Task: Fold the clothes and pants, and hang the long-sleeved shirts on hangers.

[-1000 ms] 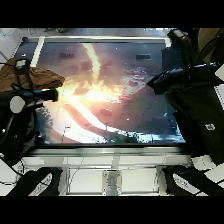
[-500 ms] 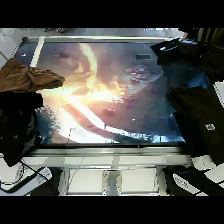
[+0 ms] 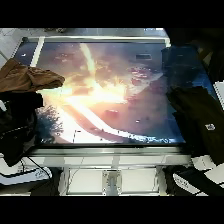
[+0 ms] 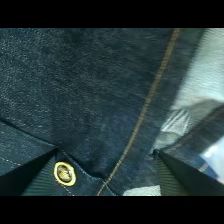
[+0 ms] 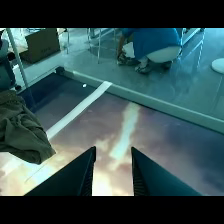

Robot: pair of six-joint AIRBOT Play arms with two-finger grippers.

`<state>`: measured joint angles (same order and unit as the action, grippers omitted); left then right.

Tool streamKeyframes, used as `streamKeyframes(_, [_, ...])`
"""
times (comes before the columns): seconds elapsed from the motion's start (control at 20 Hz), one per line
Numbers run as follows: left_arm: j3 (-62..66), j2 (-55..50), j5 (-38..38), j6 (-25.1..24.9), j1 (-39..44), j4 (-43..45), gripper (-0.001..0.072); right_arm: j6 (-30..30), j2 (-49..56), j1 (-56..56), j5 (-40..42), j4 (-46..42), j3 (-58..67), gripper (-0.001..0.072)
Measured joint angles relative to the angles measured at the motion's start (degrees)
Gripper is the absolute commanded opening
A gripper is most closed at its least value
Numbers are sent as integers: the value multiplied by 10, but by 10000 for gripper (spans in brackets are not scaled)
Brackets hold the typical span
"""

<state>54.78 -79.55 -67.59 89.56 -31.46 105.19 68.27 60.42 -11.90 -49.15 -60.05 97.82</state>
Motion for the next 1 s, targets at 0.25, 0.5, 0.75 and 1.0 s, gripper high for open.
streamKeyframes(0.25, [0, -10, -15, 0, 10, 18, 45, 0, 0, 0, 25, -2, 40, 266])
streamKeyframes(0.5, [22, 99, -40, -3, 86, -26, 44, 0, 0, 0, -32, -84, 114, 265])
streamKeyframes(0.75, [46, 251, 60, -4, 307, -256, 42, 0, -4, 5, -233, -232, 170, 264])
streamKeyframes(1.0, [51, 203, 223, -4, 610, -338, 70, 12, -2, 60, -347, -301, 160, 264])
